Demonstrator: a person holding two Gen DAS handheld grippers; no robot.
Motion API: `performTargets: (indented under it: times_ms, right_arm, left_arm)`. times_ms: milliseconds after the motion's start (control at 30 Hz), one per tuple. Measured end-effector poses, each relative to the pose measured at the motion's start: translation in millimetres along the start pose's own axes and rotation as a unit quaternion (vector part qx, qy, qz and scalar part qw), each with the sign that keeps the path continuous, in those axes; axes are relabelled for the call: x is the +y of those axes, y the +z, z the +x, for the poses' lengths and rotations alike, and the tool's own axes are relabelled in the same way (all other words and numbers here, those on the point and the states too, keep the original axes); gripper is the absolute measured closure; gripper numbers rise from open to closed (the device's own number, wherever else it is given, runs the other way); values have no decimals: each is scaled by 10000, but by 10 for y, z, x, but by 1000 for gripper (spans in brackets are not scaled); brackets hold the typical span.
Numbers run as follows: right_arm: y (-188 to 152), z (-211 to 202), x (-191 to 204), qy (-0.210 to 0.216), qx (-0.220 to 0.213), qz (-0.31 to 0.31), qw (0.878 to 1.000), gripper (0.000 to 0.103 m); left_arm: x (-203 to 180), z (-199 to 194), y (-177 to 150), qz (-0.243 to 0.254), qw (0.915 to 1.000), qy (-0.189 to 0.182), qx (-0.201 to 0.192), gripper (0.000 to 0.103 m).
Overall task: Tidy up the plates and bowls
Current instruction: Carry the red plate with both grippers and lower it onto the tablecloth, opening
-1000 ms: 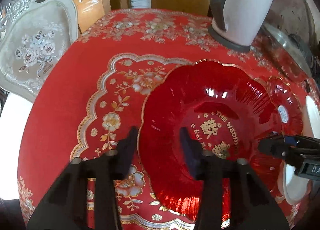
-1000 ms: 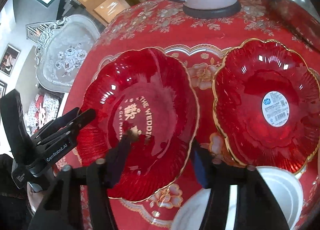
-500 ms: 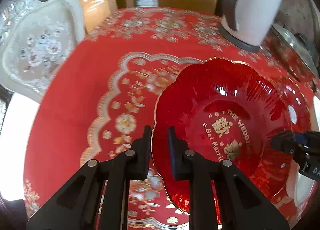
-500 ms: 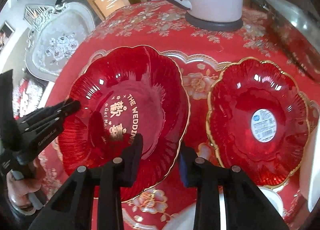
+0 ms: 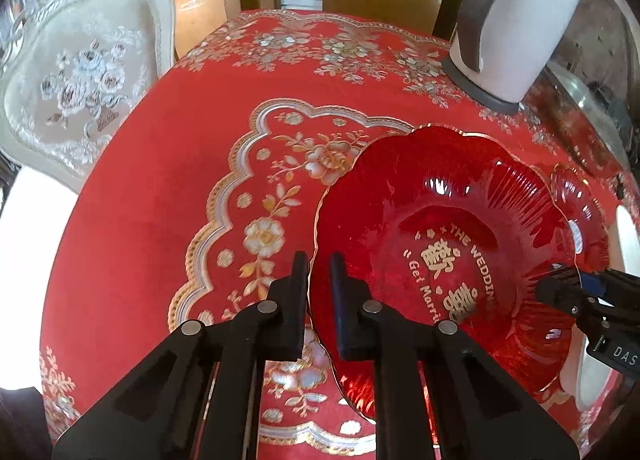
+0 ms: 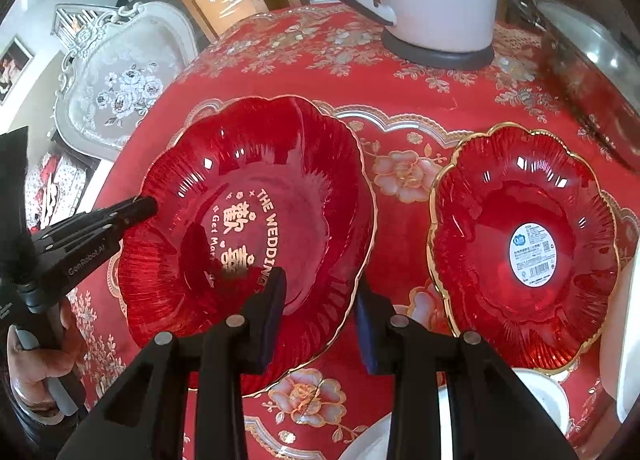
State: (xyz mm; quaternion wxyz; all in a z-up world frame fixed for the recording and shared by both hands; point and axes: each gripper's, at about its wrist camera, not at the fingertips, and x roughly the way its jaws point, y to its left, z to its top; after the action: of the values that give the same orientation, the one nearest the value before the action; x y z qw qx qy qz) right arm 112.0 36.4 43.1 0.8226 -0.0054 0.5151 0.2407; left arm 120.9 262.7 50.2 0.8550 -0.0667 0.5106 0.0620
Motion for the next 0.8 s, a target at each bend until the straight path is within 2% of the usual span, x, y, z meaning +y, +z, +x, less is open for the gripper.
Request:
performTargets:
  times_ms: [267,500,667,800]
  right_arm:
    - [-152,-211,385,229,-204,-482,9984,71]
    - [-551,-218,752,555,-84,-880,9945,71]
    - [-832,-195,1067,605,-56,-1318,9894,71]
    - [-939,-88,1109,753,95,-1298,9886,71]
  left_arm:
    - [303,-517,-273,-134,9994,38,-323,93]
    - [647,-871,-804,-291,9984,158,-461,93]
    - [866,-940,-1209,-508,9973,305,-444,93]
    - [947,-892,-1438,-650,9966,312,-400,93]
